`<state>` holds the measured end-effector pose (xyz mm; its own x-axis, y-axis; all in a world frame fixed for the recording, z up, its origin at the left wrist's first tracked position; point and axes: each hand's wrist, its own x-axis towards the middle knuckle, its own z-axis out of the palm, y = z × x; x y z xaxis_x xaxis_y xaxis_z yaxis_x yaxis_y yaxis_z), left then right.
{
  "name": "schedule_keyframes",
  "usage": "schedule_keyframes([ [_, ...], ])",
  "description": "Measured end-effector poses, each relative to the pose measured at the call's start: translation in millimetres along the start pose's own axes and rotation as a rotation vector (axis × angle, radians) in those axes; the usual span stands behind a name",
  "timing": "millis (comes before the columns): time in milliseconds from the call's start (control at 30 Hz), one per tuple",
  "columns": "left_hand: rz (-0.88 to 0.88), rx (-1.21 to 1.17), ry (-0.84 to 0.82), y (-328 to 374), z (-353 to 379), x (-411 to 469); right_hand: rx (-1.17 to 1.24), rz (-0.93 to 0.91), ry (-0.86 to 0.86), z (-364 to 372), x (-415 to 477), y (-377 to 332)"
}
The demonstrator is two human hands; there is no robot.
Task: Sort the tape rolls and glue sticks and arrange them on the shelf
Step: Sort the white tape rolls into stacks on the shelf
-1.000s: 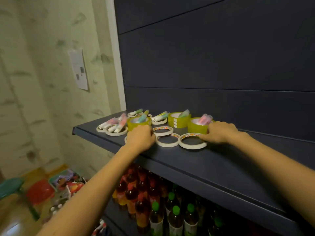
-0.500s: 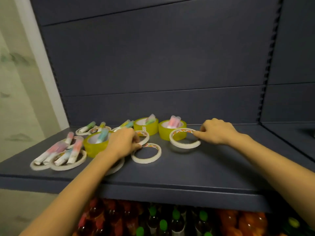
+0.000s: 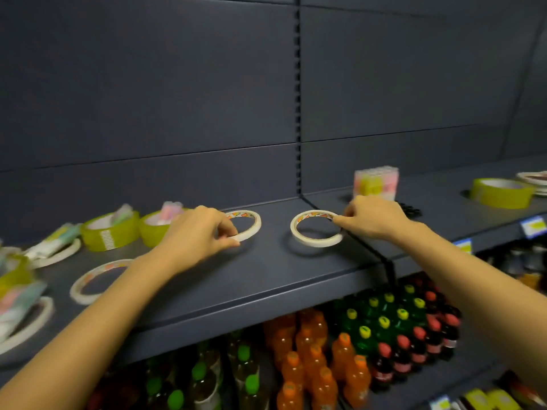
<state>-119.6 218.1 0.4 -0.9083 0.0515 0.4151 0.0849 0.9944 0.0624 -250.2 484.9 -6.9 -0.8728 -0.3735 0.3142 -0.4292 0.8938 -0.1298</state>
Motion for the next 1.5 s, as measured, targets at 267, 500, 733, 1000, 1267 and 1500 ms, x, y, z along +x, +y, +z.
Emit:
schedule_keyframes([
  [267, 0.198, -0.050, 0.054, 147, 46, 69, -0.076, 0.175, 0.045, -48, -45, 159],
  [500, 0.264, -0.115, 0.107, 273, 88, 117, -0.095, 0.286, 0.038, -68, -74, 292],
  [733, 0.404, -0.135, 0.066, 370, 112, 163, -0.119, 0.410, 0.101, -84, -90, 390],
  [1000, 0.498, -0.117, 0.087, 462, 143, 248, -0.140, 0.482, 0.133, -94, -88, 492],
  [1267, 0.534, -0.093, 0.098, 529, 175, 347, -0.154, 0.528, 0.131, -107, -39, 596],
  [1500, 0.483, -0.105, 0.055, 551, 197, 402, -0.102, 0.525, 0.133, -103, 24, 655],
])
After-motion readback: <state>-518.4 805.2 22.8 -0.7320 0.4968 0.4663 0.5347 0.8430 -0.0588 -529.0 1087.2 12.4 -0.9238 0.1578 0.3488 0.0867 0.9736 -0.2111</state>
